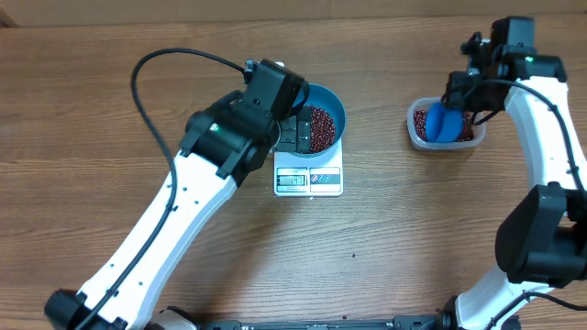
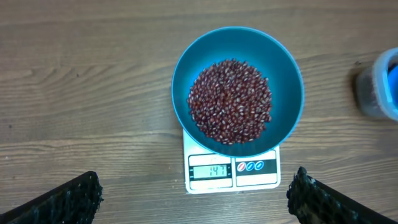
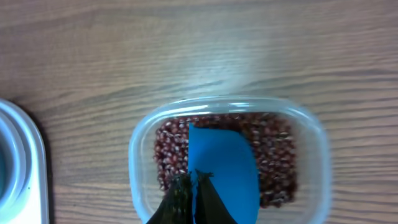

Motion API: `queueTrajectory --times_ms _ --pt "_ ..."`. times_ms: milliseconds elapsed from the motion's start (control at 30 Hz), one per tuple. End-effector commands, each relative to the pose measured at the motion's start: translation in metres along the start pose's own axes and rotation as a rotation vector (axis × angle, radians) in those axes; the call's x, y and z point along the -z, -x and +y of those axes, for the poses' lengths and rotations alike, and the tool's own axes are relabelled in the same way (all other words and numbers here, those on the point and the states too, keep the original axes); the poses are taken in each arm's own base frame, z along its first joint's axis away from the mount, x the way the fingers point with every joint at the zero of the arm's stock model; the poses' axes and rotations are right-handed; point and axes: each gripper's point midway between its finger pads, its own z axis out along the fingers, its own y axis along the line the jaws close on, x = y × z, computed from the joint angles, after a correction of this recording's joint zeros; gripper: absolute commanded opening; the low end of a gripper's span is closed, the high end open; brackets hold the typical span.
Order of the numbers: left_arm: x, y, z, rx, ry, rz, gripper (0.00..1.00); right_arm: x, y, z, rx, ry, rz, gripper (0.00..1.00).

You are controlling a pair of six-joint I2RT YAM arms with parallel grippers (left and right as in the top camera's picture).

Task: Scoop item into bowl and weigh 150g on scale

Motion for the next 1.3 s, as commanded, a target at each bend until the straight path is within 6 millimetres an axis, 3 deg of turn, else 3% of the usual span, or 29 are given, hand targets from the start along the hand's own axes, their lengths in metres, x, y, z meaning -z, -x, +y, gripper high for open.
queueTrajectory --times_ms 0,200,333,567,867,1000,1267 --pt "-0.016 -0.004 0.004 -0.012 0.041 0.03 1.0 0.0 -0.011 0.024 0.002 0.093 0.02 0.04" --pt "-0.042 -0.015 0.002 -0.029 0.071 0.092 1.0 0.004 -0.007 0.025 -0.007 0.124 0.006 0.04" --pt "-0.058 -0.022 0.002 -0.039 0.091 0.132 1.0 0.024 0.008 0.007 -0.053 0.12 -0.033 0.04" --pt "-0.074 -0.032 0.002 -0.05 0.106 0.18 1.0 0.056 0.016 0.006 -0.152 0.356 -0.069 0.04" --pt "-0.062 -0.012 -0.002 -0.031 0.083 0.126 1.0 0.062 0.0 -0.037 -0.272 0.321 -0.039 0.04" --pt "-0.062 -0.001 -0.008 -0.019 0.062 0.081 1.0 0.06 0.002 -0.04 -0.232 0.286 -0.051 0.04" --pt "-0.062 0.0 -0.008 -0.018 0.06 0.077 1.0 0.041 0.003 -0.035 -0.121 0.073 -0.019 0.04"
